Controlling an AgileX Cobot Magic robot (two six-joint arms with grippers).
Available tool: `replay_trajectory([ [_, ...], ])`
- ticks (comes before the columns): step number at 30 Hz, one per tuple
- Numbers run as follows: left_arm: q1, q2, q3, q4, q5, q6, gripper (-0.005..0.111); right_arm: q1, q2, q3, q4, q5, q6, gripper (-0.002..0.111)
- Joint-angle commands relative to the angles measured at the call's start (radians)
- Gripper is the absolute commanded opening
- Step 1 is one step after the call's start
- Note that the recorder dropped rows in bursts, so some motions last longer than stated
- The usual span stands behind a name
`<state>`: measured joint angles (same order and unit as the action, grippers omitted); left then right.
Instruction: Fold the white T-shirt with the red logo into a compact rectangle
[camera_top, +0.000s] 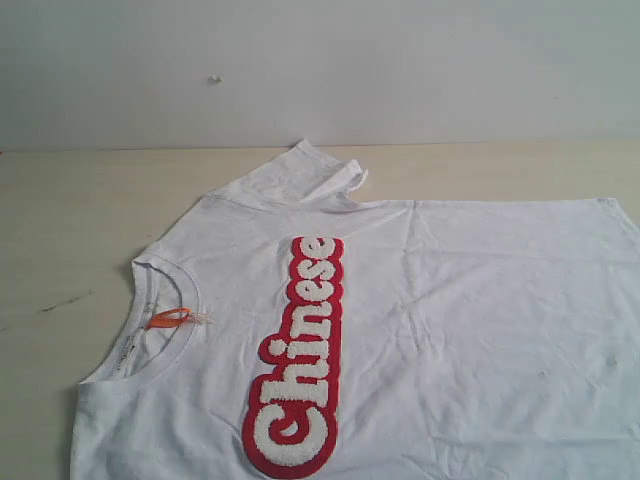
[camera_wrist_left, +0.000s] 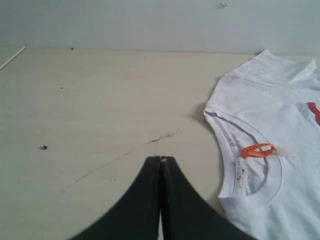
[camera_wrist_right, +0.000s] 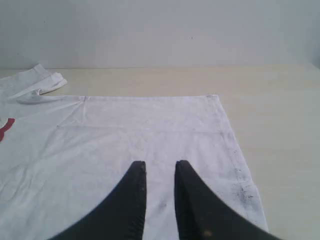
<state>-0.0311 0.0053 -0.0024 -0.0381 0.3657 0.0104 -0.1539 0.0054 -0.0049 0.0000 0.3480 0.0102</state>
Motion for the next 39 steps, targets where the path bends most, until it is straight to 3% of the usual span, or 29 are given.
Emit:
replay_trajectory([
  [1,0.001,-0.005,0.002,0.002,-0.014,-0.002,0.000,-0.005,-0.005,0.005,0.000,-0.015,-0.004,0.022],
  [39,0.001,-0.005,0.002,0.004,-0.037,-0.002,0.000,-0.005,-0.005,0.005,0.000,-0.015,-0.004,0.022],
])
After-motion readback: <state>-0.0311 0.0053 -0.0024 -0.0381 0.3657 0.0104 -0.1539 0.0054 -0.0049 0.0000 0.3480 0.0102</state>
